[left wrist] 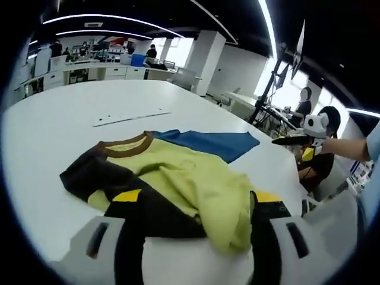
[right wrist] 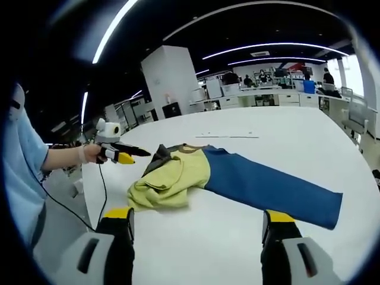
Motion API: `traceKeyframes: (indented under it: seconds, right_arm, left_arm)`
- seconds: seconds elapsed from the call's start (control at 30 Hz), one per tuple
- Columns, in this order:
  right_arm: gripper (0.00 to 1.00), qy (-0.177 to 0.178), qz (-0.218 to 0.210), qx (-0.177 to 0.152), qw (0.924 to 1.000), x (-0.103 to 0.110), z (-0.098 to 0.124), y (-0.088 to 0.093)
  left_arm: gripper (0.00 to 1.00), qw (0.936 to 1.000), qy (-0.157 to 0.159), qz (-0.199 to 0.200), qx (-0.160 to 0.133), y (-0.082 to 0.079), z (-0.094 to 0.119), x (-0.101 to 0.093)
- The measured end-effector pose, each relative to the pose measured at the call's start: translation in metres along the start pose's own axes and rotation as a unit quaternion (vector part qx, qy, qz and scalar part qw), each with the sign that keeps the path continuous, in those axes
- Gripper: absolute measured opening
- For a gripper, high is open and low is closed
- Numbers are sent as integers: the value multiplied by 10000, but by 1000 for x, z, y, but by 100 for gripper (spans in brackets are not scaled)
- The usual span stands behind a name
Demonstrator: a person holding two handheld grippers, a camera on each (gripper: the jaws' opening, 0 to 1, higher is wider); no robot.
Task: Fold the garment on the visible template until the final outline fits inside the template.
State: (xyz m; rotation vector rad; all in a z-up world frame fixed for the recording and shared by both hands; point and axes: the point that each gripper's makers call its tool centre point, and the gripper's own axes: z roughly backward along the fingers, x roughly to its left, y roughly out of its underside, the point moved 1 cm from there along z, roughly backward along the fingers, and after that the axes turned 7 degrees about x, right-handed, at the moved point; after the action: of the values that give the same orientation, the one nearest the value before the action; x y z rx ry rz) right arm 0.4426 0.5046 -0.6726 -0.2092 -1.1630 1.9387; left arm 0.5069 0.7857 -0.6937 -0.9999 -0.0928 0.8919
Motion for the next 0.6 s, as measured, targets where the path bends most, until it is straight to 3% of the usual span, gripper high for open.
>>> traceKeyframes:
  seconds: [0.2, 0.37, 0.6]
  right_arm:
    - [89, -10, -20, -5, 10000, 1, 0, 1]
    - [89, -36, -53, 12, 10000, 3, -2, 4]
    - [89, -34, -98, 16, 9999, 2, -2, 6]
  left_arm:
    - [63, 9998, -146, 95, 118, 17, 7, 8]
    - [50, 9977, -510, 309, 333, 38, 11, 23]
    - [37, 9959, -554, 580, 414, 53, 10, 21]
